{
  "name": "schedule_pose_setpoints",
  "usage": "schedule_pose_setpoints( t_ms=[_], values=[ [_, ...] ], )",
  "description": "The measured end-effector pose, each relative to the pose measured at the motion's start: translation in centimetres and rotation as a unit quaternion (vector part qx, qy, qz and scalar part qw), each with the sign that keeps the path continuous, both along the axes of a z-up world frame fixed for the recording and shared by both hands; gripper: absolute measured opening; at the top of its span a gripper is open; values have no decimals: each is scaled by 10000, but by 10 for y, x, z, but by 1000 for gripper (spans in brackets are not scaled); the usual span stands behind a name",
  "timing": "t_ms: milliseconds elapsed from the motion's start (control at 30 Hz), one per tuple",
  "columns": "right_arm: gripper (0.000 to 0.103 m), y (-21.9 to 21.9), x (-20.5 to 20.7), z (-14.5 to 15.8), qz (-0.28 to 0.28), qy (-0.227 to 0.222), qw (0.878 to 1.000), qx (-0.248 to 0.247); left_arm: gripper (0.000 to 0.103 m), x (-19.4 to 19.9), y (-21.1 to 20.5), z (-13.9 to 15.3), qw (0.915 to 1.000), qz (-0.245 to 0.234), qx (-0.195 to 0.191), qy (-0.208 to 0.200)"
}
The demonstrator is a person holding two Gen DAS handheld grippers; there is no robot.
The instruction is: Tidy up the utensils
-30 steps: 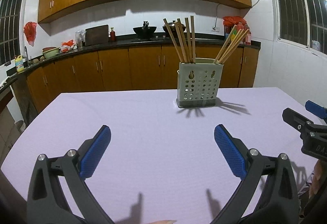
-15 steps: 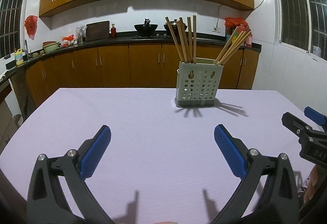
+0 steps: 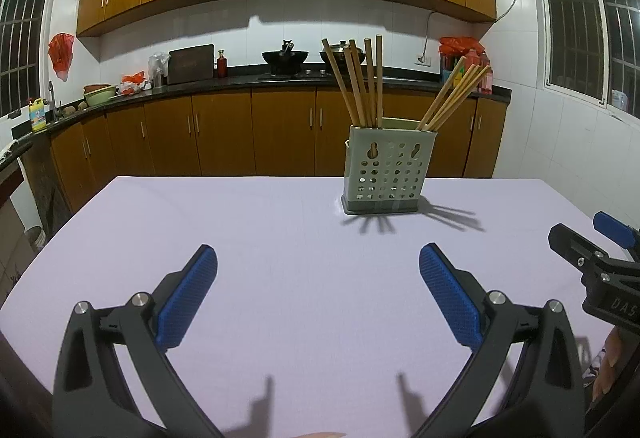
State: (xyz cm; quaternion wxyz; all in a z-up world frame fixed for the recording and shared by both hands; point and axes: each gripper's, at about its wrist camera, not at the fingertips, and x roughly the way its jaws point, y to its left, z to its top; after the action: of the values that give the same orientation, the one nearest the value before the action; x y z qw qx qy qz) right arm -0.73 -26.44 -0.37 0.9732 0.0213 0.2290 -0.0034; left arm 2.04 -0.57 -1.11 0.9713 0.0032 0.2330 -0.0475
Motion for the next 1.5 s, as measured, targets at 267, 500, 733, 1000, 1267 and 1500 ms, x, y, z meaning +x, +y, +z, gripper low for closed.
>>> schedule_pose_setpoints(
  t_ms=[267,500,733,1000,1267,1500],
  values=[
    [101,0,0,0,-4,-3,10000,11,99,0,-1,2,10000,-8,31,-16],
    [101,0,0,0,-3,-3,10000,8,99,0,-1,2,10000,-17,30,-18],
    [101,0,1,0,-11,1,10000,11,99,1,-2,2,10000,-25,37,-18],
    [101,0,1,0,-14,-1,10000,18,99,2,-2,4,10000,-37,37,-8],
    [101,1,1,1,-16,3,10000,20,99,2,-3,4,10000,-38,36,-7],
    [101,2,2,1,-22,6,10000,28,99,2,-3,4,10000,-35,38,-6]
  ],
)
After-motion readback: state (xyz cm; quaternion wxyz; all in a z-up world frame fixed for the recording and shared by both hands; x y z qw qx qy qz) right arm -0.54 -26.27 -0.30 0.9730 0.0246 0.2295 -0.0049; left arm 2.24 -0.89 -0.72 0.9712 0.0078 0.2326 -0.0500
